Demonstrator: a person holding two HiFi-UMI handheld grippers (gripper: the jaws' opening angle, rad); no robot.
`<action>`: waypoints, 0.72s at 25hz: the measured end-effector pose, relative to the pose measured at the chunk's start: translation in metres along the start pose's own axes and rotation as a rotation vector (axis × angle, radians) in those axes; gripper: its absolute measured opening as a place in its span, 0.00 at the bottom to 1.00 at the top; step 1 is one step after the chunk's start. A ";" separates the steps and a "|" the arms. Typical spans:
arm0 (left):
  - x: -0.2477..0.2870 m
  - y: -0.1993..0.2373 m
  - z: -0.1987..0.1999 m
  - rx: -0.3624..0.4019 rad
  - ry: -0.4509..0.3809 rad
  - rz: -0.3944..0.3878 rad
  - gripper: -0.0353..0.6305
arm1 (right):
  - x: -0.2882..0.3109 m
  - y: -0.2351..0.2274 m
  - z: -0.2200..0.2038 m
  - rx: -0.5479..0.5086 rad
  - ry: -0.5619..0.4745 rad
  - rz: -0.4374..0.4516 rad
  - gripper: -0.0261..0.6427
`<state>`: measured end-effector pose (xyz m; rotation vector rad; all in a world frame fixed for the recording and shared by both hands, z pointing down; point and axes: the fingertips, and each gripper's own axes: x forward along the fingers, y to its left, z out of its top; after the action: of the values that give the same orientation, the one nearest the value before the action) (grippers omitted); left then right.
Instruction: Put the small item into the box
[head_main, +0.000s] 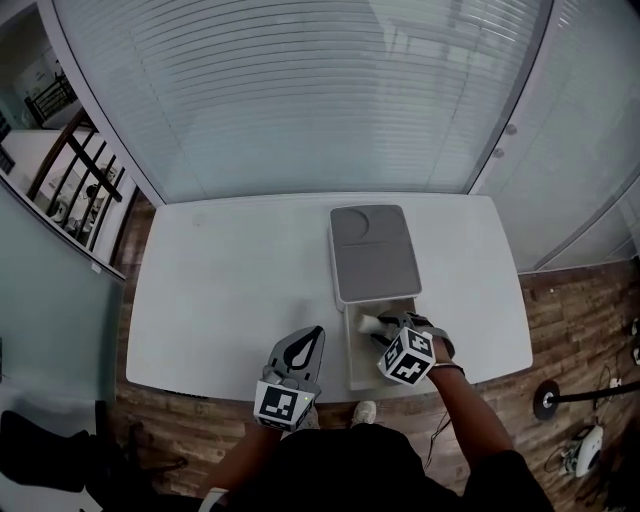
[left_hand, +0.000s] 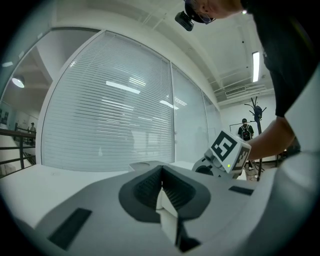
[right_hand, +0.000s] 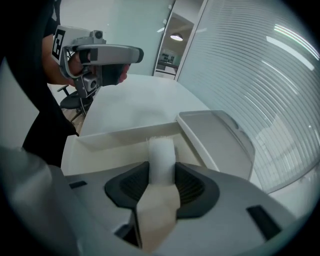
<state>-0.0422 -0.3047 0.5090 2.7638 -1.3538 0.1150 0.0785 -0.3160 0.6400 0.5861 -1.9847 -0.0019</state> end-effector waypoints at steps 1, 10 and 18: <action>0.000 0.001 0.000 -0.001 0.002 0.003 0.07 | 0.004 0.001 0.001 -0.019 0.015 0.011 0.29; -0.007 0.006 0.012 0.032 -0.031 0.027 0.07 | 0.022 0.005 -0.004 -0.127 0.118 0.044 0.30; -0.013 0.011 0.004 -0.027 -0.006 0.033 0.07 | 0.016 0.007 -0.001 -0.140 0.096 0.051 0.37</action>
<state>-0.0581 -0.3015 0.5043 2.7230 -1.3926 0.0900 0.0706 -0.3157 0.6561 0.4368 -1.8880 -0.0793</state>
